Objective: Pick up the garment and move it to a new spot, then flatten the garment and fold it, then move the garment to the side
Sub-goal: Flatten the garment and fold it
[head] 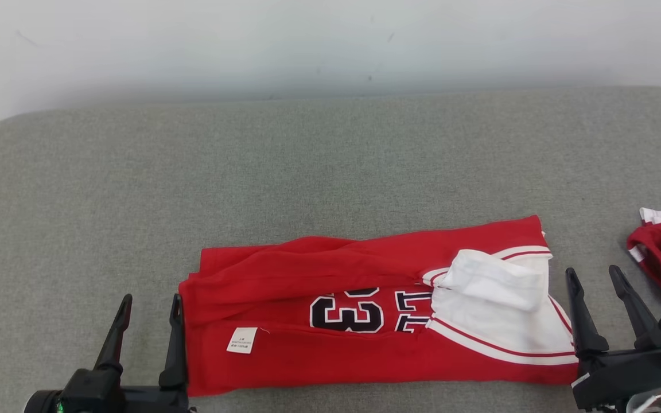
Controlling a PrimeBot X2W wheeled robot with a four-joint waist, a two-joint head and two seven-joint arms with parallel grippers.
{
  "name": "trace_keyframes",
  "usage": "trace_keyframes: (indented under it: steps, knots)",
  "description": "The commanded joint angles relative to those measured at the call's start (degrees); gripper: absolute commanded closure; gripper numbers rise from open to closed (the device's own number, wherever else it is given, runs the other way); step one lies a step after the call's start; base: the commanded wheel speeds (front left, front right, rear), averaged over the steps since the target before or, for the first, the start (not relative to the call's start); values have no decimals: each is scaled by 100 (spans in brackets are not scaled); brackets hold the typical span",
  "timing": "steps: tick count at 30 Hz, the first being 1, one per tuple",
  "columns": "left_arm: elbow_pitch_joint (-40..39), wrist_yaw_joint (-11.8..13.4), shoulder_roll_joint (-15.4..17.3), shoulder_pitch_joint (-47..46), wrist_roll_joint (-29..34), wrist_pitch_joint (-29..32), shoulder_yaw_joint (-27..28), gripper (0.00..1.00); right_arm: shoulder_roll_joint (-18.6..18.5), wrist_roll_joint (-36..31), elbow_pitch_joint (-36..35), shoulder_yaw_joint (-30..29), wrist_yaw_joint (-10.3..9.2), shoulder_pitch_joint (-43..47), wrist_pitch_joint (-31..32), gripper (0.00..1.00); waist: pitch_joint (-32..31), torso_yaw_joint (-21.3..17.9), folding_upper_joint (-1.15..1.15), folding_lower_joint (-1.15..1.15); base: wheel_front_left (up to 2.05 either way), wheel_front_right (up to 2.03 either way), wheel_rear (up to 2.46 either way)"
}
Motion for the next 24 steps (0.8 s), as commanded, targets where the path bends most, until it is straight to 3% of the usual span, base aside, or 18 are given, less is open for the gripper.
trace_keyframes:
  steps: [1, 21, 22, 24]
  knots:
    - [-9, -14, -8, -78, 66, -24, -13, 0, -74, 108, 194, 35, -5, -119, -8, 0, 114, 54, 0, 0, 0, 0, 0]
    - [154, -60, -104, -330, 30, -39, -37, 0, 17, 998, 3032, 912, -5, -1287, -401, 0, 494, 214, 0, 0, 0, 0, 0]
    - [155, -55, -105, -332, 30, -40, -31, 0, 26, 1056, 3115, 966, -5, -1306, -418, 25, 502, 210, 0, 0, 0, 0, 0]
    - [158, -50, -107, -341, 23, -41, -26, 0, 33, 1161, 3258, 1015, -5, -1357, -462, 100, 517, 197, 0, 0, 0, 0, 0]
